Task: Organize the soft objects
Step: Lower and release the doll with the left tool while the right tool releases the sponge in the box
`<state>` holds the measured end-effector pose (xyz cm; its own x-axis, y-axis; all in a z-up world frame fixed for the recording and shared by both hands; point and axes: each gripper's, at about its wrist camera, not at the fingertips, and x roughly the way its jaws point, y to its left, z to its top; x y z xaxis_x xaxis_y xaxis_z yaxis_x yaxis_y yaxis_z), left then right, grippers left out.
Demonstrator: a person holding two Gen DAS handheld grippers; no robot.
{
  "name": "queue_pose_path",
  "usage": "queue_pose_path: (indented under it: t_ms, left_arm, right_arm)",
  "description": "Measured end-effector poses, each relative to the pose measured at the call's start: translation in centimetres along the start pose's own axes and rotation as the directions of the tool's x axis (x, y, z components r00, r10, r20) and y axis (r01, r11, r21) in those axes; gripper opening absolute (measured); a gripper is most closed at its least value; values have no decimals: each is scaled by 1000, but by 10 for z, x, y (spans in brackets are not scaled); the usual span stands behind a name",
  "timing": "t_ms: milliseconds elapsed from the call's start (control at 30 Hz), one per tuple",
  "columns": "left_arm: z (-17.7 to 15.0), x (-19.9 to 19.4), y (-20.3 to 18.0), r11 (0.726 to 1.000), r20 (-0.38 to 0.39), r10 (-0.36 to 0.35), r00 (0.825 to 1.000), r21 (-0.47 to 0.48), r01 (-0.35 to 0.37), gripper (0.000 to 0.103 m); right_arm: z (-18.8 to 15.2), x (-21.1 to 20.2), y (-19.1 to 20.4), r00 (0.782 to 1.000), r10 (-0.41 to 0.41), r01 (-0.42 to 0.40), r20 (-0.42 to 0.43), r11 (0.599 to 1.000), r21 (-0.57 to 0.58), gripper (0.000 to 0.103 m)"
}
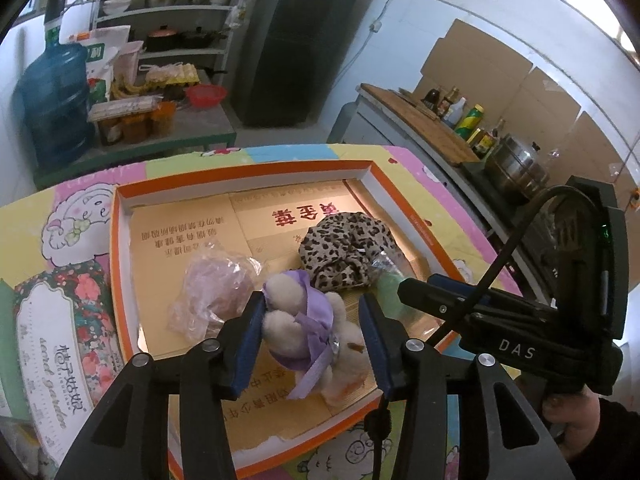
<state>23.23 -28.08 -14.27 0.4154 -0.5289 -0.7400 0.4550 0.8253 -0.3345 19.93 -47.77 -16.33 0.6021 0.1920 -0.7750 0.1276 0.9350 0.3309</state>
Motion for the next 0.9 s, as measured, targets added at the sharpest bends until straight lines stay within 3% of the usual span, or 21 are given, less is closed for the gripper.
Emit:
queue_pose_path:
  t_ms: [900]
  left_arm:
    - [-8,-60,-12,998,98,-34,995,50,30,48]
  right_arm:
    - [-14,-47,32,997,-18,20,82,999,-26,53]
